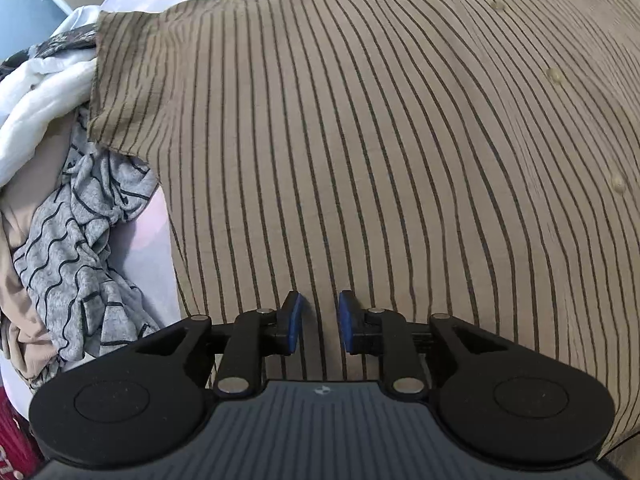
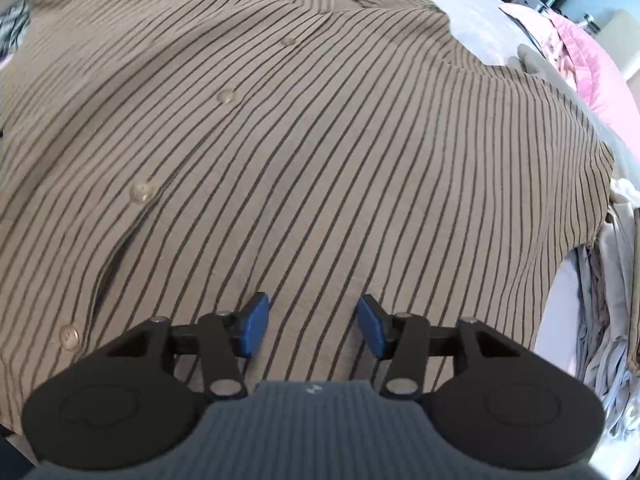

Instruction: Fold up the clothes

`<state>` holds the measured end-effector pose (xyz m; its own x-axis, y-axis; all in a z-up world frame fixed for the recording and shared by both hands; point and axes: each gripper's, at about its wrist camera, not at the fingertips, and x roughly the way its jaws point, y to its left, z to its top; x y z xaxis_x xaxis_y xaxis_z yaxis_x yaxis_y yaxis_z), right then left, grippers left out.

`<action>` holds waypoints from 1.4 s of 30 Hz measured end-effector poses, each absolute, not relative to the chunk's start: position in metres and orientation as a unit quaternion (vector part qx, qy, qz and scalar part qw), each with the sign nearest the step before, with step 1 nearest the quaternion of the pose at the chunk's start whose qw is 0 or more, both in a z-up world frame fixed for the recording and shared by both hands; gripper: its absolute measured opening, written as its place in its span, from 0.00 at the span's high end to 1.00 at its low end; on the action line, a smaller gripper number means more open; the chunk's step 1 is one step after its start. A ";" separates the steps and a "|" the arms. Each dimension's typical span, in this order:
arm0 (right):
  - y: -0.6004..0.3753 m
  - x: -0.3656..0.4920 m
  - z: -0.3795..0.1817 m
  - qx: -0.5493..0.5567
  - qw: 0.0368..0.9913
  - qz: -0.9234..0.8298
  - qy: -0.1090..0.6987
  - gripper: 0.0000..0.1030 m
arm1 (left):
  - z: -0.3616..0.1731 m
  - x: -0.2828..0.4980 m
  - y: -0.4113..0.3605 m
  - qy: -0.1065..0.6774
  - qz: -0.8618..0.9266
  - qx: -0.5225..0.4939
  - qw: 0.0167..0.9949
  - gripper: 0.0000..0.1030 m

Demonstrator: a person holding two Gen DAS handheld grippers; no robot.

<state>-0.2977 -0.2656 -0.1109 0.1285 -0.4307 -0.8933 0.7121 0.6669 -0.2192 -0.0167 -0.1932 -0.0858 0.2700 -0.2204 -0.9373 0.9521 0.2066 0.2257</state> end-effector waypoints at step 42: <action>-0.425 -0.194 -0.083 0.232 0.732 -0.382 0.514 0.45 | -0.028 0.233 -0.330 0.359 -0.399 0.276 0.797 0.83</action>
<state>-0.1945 -0.4247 -0.0834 0.1801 -0.3220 -0.9294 0.7978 0.6005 -0.0535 0.2328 -0.3304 -0.0282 0.4237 -0.4384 -0.7926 0.8344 0.5295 0.1531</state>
